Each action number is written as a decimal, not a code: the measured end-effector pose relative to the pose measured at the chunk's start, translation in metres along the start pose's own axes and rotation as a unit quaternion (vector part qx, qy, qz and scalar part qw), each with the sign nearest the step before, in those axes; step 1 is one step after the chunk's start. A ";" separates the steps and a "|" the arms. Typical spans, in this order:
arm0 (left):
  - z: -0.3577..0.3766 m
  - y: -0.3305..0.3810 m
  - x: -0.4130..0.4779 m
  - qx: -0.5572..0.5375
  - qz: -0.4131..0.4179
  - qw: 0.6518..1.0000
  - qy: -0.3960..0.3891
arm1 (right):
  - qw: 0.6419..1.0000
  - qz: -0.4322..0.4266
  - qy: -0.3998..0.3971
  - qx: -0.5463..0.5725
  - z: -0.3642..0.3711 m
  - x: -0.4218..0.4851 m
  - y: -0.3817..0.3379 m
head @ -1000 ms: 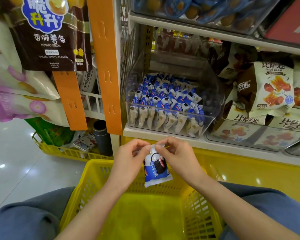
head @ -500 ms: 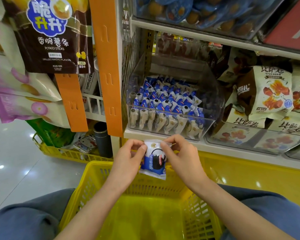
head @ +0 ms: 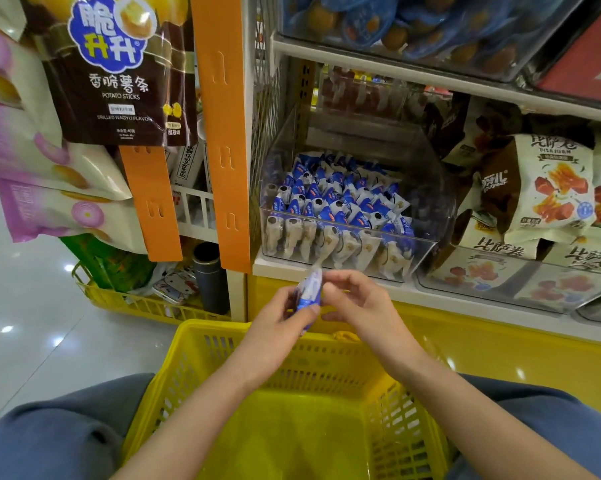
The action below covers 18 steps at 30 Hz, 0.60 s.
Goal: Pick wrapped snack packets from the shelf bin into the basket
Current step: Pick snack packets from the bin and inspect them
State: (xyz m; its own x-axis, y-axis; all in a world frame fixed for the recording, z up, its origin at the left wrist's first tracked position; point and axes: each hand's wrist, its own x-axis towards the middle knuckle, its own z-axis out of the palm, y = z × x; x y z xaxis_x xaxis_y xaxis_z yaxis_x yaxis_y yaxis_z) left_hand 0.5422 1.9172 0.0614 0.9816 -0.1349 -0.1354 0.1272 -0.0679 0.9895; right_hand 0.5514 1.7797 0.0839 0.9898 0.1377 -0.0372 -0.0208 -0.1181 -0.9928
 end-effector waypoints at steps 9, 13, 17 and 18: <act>0.001 0.008 0.001 -0.139 -0.054 0.989 -0.008 | 0.998 0.033 -0.028 -0.053 0.004 -0.001 0.005; -0.002 0.005 0.001 -0.050 -0.010 0.998 0.021 | 0.998 0.066 -0.004 0.000 0.002 -0.001 0.002; -0.006 0.001 0.001 0.057 0.086 0.990 0.095 | 0.997 0.076 0.004 -0.007 0.002 -0.001 0.004; -0.006 0.000 0.001 0.057 0.095 0.989 0.099 | 0.998 0.065 0.007 -0.023 0.003 -0.001 0.005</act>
State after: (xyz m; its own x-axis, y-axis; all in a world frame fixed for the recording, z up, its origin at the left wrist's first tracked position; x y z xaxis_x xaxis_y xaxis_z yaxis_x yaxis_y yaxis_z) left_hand 0.5443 1.9228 0.0616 0.9964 0.0398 0.0754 -0.0674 -0.1733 0.9826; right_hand 0.5497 1.7821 0.0791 0.9811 0.1050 -0.1626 -0.1421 -0.1792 -0.9735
